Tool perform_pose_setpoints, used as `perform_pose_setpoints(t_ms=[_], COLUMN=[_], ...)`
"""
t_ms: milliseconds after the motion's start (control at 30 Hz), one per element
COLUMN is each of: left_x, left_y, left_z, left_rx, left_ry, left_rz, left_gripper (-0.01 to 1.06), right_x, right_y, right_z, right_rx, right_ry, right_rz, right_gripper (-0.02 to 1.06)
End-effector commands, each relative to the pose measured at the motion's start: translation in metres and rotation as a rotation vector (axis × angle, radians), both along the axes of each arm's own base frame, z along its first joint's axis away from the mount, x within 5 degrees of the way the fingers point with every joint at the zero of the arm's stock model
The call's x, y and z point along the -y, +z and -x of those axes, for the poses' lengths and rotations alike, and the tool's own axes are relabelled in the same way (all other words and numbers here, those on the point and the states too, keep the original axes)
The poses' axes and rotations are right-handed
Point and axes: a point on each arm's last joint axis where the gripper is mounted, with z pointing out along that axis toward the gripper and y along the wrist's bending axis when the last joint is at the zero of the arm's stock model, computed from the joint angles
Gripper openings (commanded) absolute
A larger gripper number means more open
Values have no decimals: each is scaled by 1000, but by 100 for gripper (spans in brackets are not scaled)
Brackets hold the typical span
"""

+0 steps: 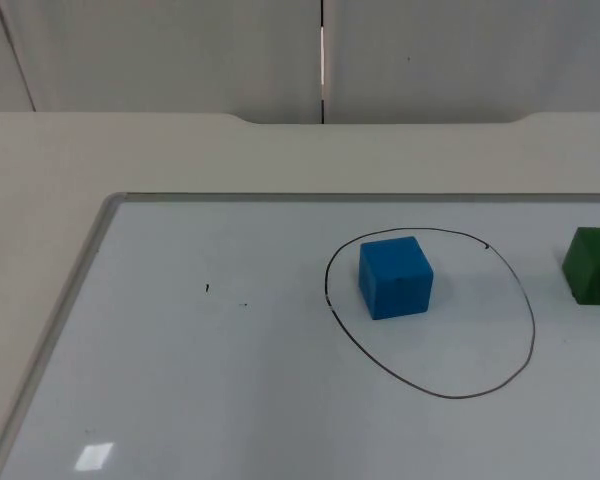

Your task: Push the two cubes into the marked area.

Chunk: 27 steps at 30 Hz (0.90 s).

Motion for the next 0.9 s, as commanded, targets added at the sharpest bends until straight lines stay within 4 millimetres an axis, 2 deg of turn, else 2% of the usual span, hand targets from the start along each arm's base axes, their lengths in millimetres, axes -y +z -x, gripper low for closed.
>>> perform_pose_setpoints(t_ms=[0,133,333,500,533,633,867], left_x=[-3,-10,-13,-18,-18,-19,-25], left_y=[0,1,-7,-27,-27,-35,-40], left_z=[12,43,64,92,92,109,137], left_rx=[-11,-39,-69,-25,-25,22,74], left_ry=[28,46,71,148,148,158,179], left_rz=[-15,-83,-86,-31,-31,-1,-42], left_gripper=[0,0,0,0,0,0,0], right_x=[0,0,0,0,0,0,0], right_y=[0,0,0,0,0,0,0], right_z=[0,0,0,0,0,0,0], right_rx=[7,7,7,7,7,7,7], right_ry=[-6,-6,-6,-5,-5,-3,-3], right_rz=[3,3,3,1,1,-1,-1], right_gripper=[105,105,105,105,105,105,105])
